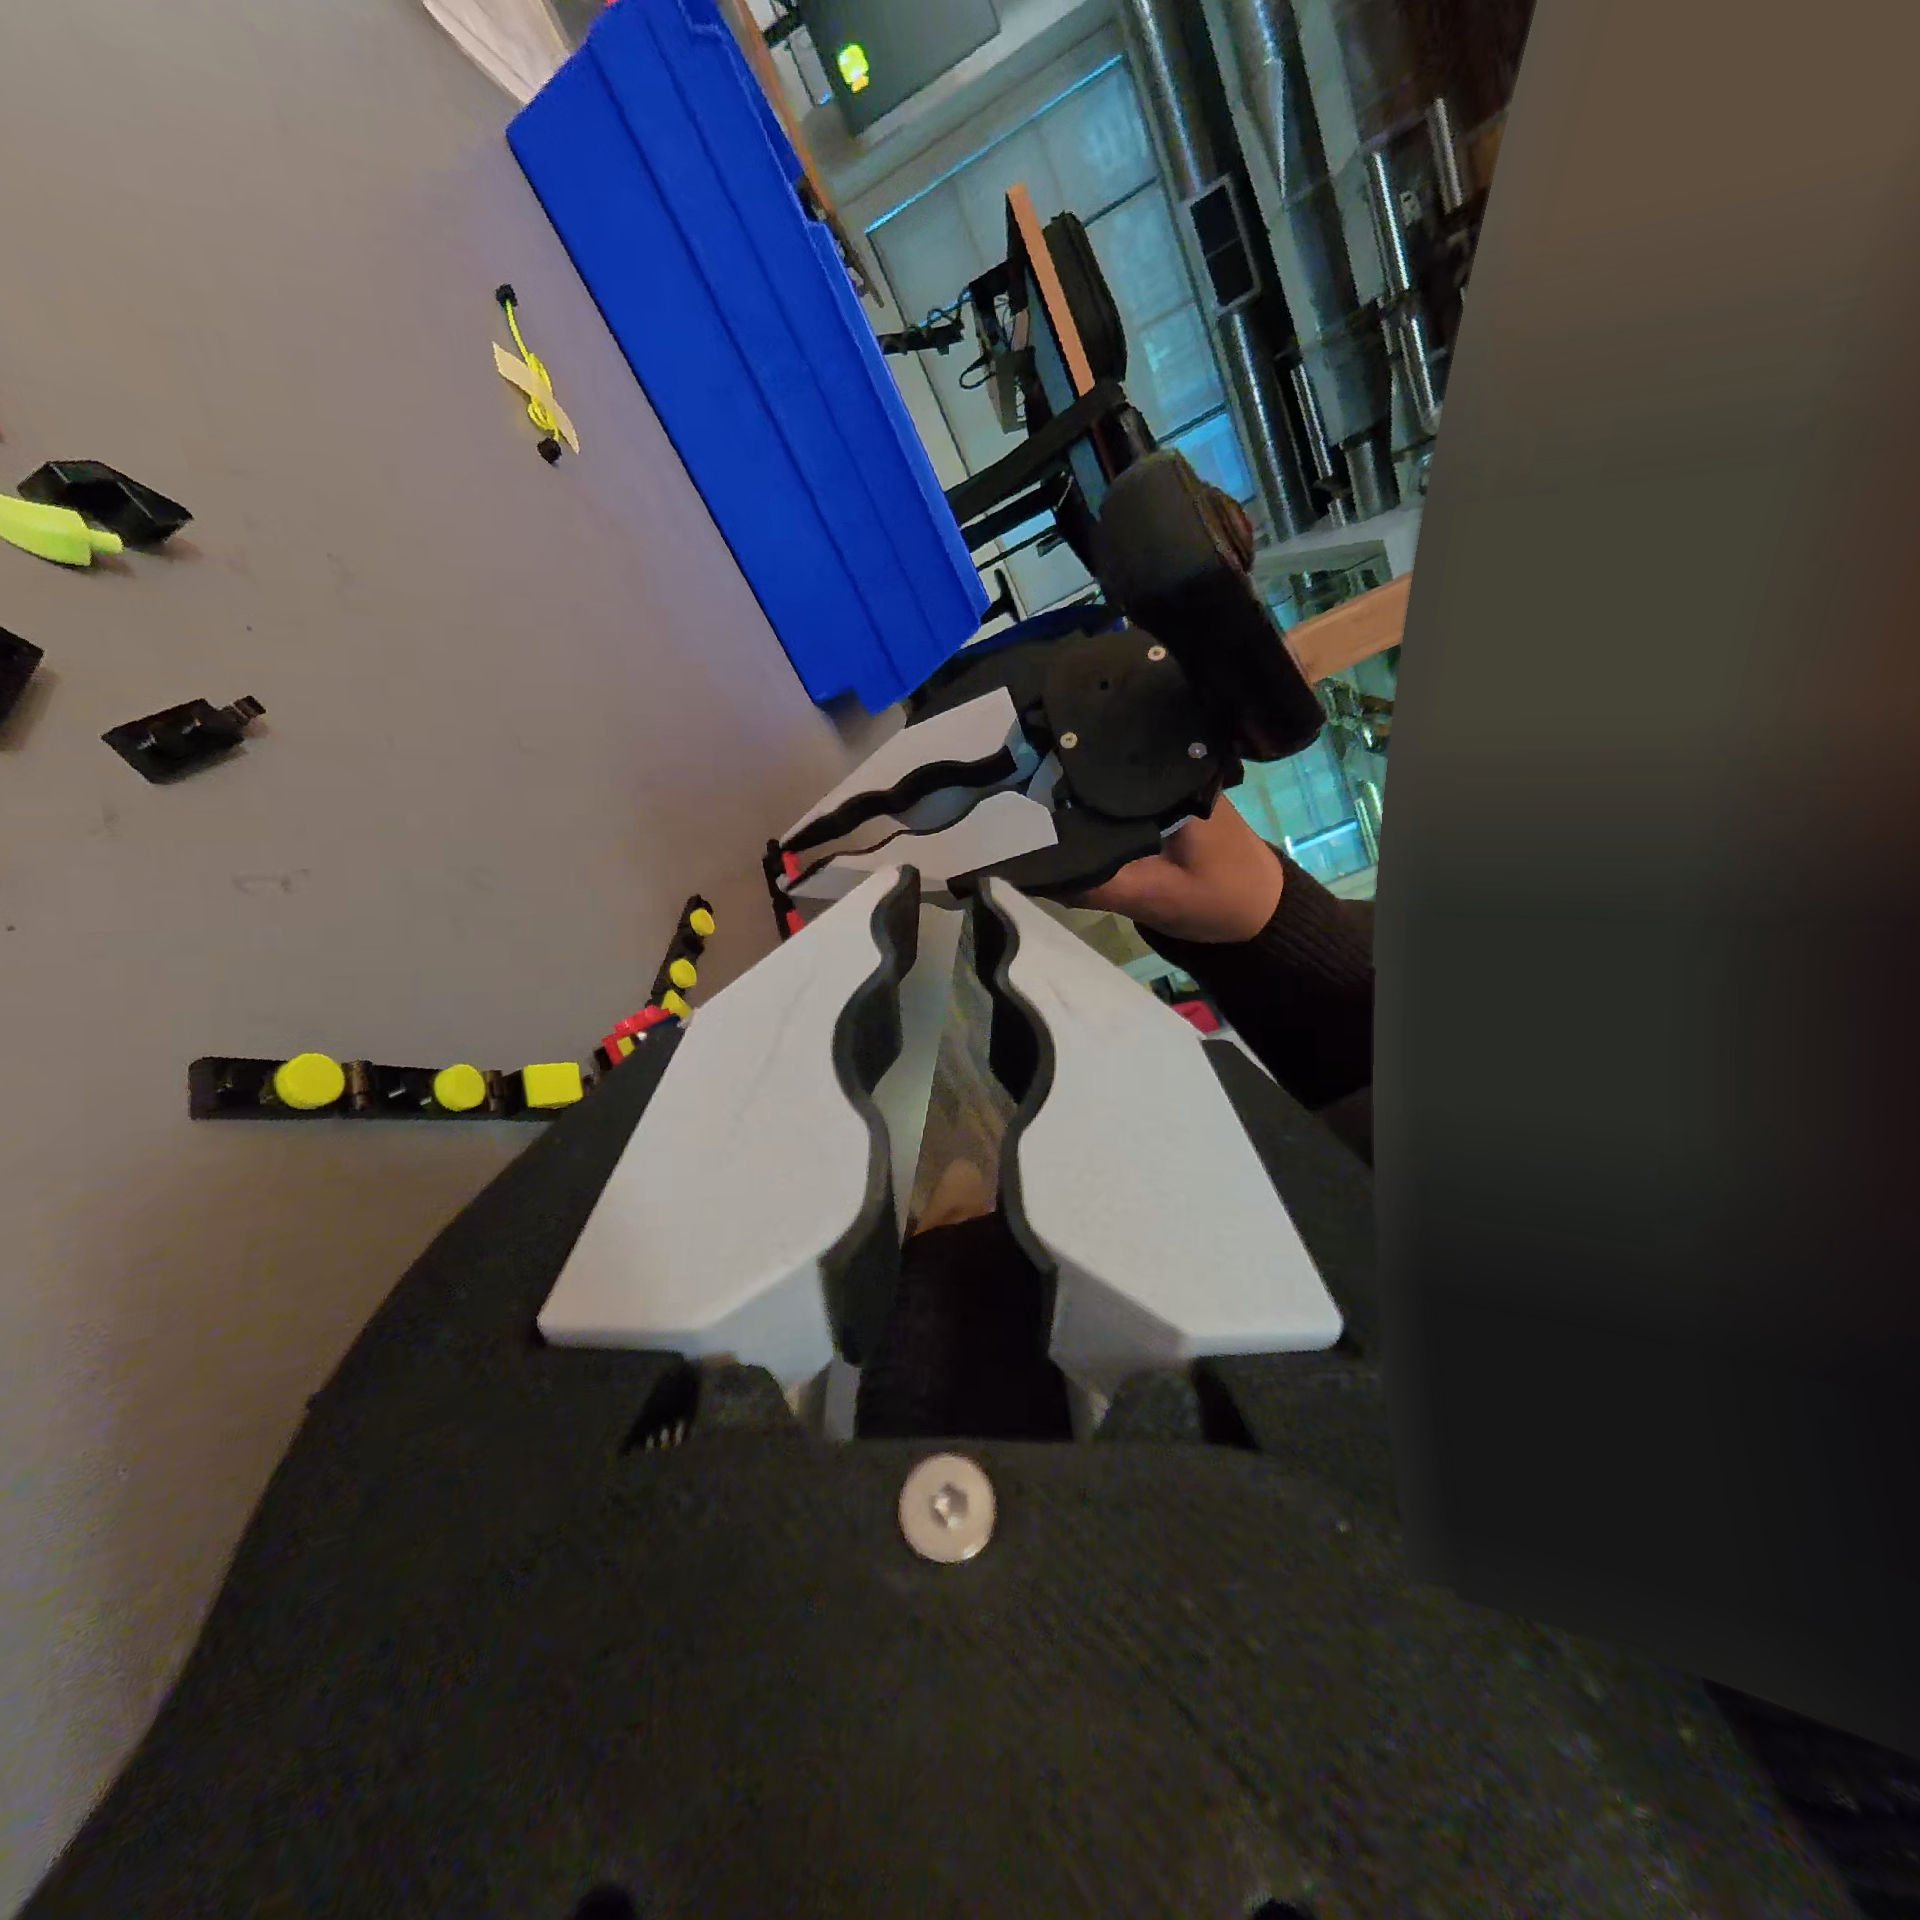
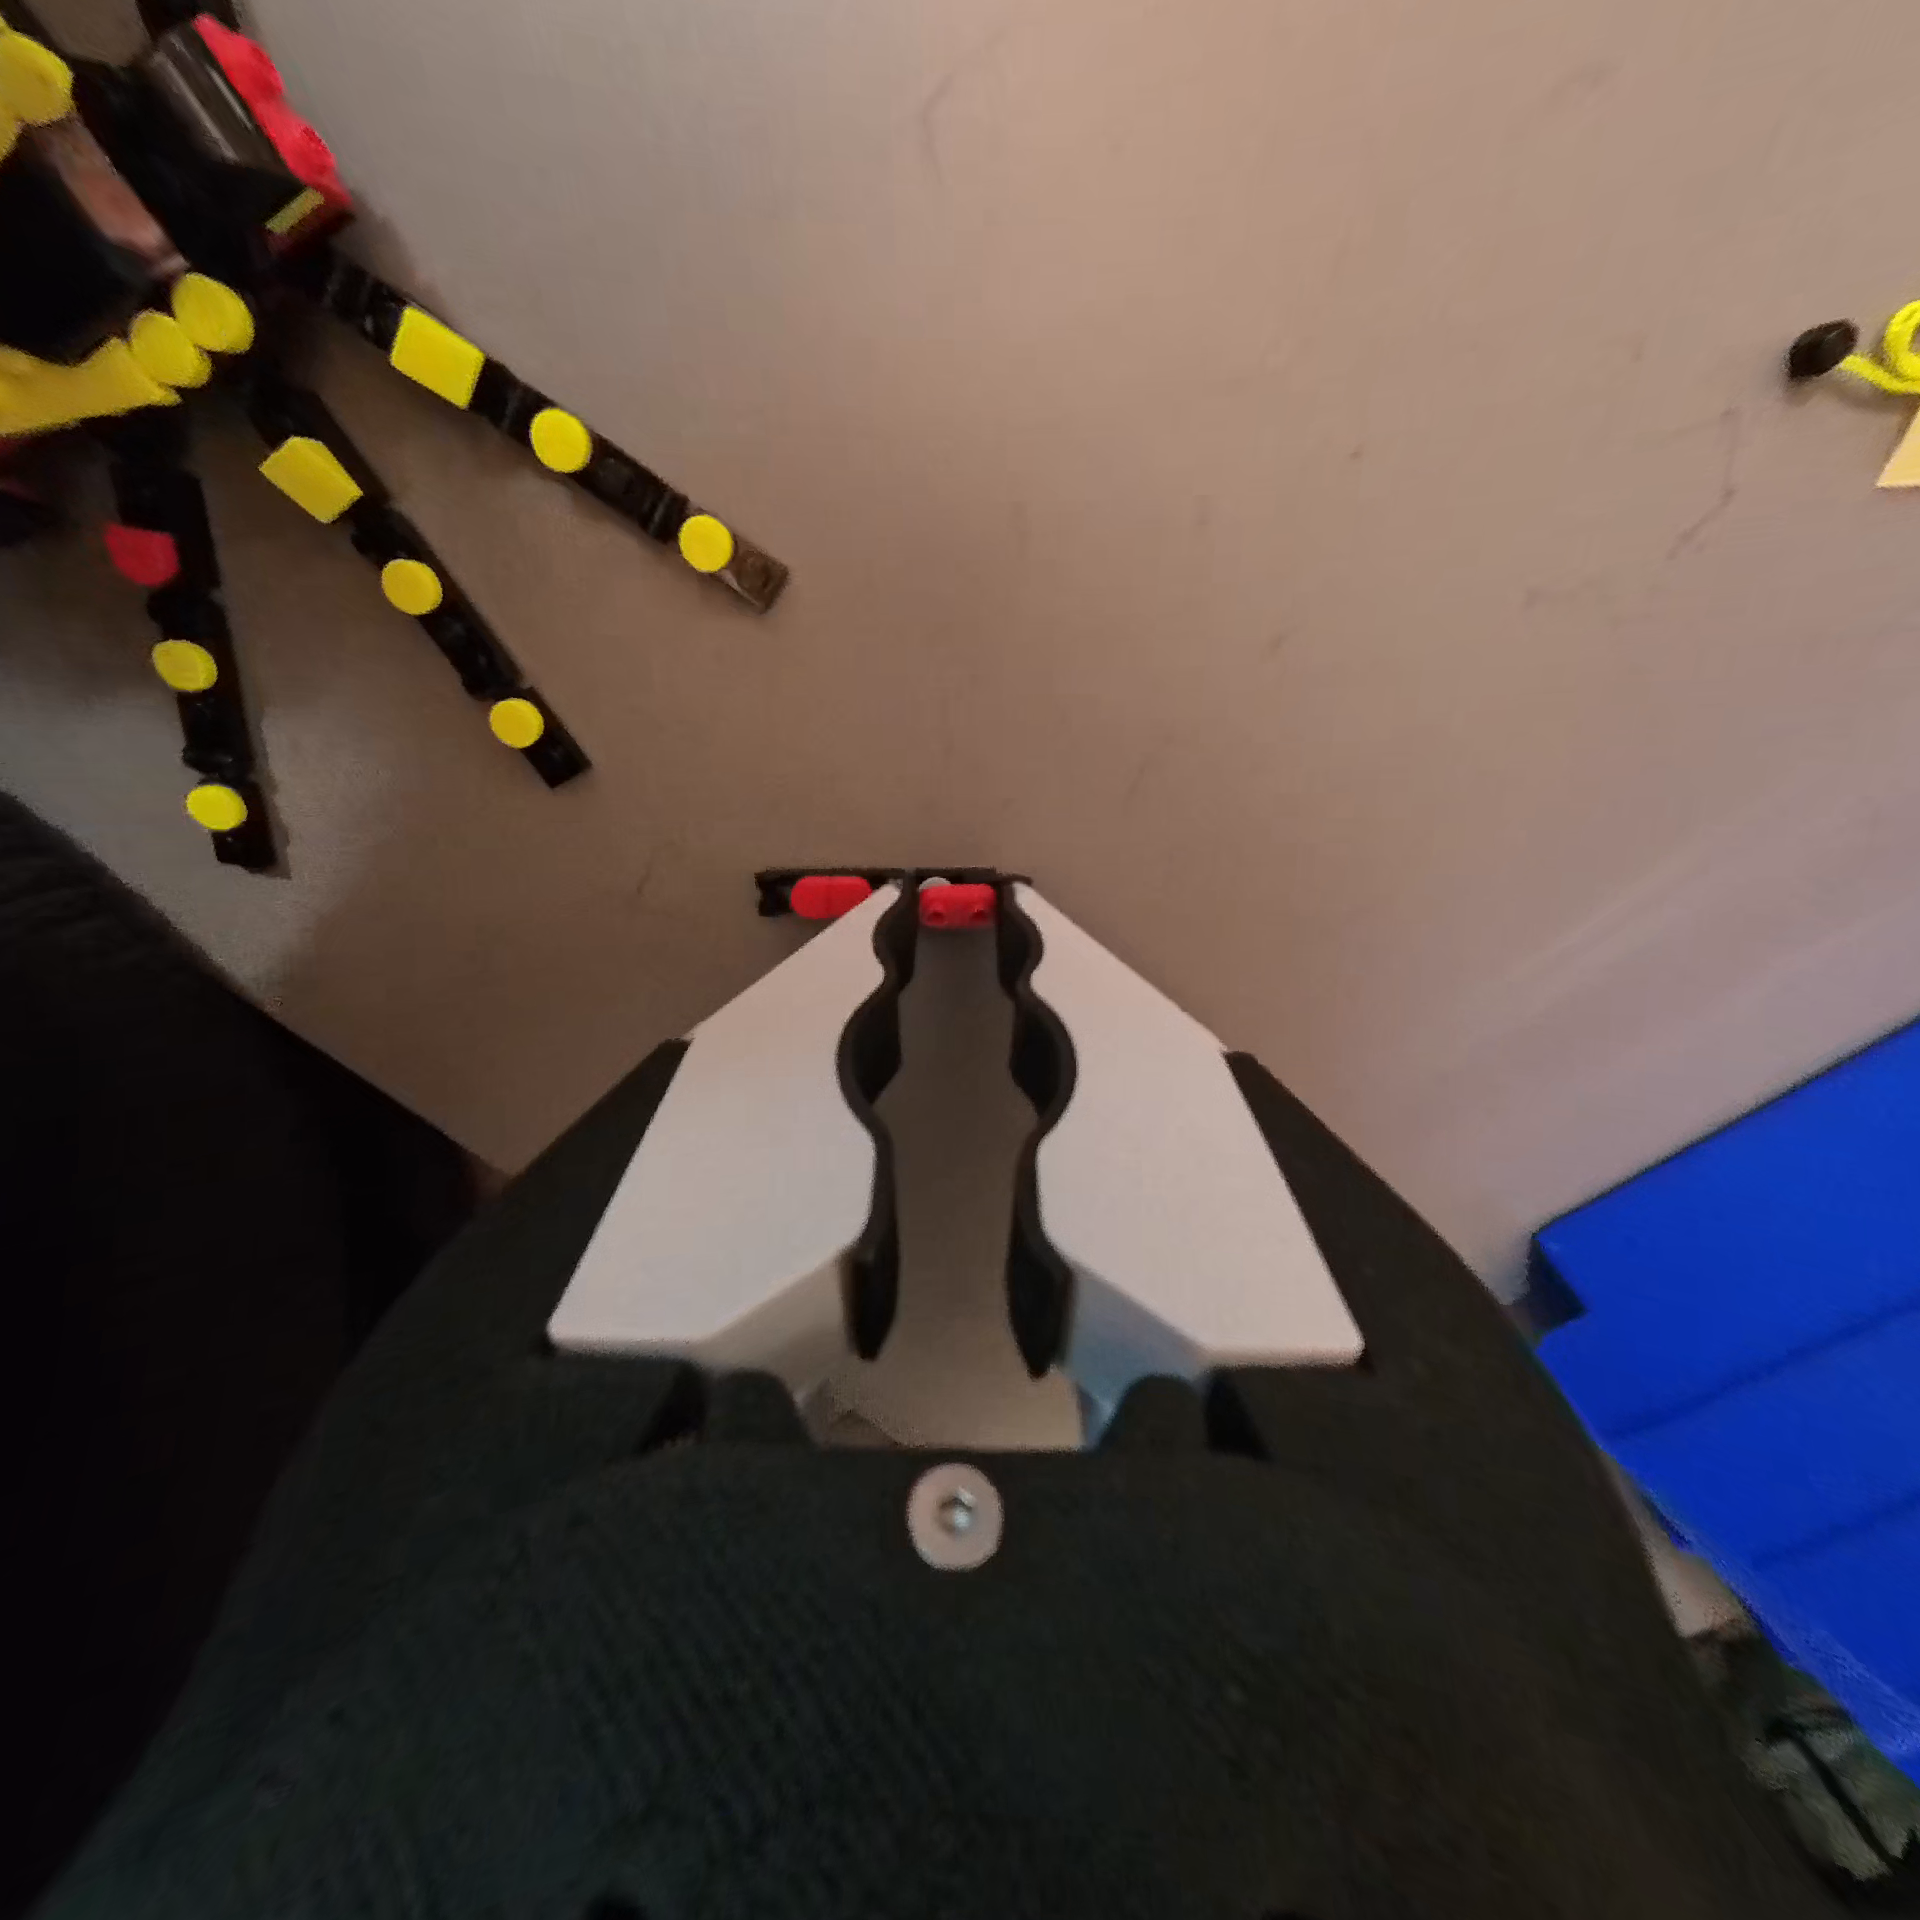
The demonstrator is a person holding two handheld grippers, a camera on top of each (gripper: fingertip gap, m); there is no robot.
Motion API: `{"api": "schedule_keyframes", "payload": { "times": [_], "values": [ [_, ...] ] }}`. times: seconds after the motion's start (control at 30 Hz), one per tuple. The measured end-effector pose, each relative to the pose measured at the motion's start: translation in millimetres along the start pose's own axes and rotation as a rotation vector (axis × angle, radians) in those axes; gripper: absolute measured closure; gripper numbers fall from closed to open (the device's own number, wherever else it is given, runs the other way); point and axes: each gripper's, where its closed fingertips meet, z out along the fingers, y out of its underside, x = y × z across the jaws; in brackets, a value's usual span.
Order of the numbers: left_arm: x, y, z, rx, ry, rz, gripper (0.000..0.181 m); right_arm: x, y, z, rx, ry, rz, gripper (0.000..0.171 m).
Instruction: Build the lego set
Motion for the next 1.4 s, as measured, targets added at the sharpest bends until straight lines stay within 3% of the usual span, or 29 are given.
{"api": "schedule_keyframes", "payload": {
  "times": [0.57,0.73,0.93,1.17,1.27,1.4],
  "values": [
    [-2,11,8,-0.046,-0.032,0.037,0.174,0,-3,-10,0.114,0.028,-0.029,0.150],
    [-1,10,7,-0.043,-0.029,0.034,0.174,10,12,-21,0.172,0.035,0.091,0.146],
    [0,15,10,-0.060,-0.034,0.056,0.174,-2,34,-13,0.304,-0.073,0.279,0.143],
    [4,32,20,-0.128,-0.073,0.170,0.174,2,25,0,0.376,-0.030,0.250,0.159],
    [6,42,27,-0.162,-0.093,0.252,0.175,1,10,-17,0.526,-0.059,0.219,0.164],
    [13,55,39,-0.182,-0.119,0.379,0.174,-29,-19,-57,0.829,-0.292,0.146,0.168]
  ]
}}
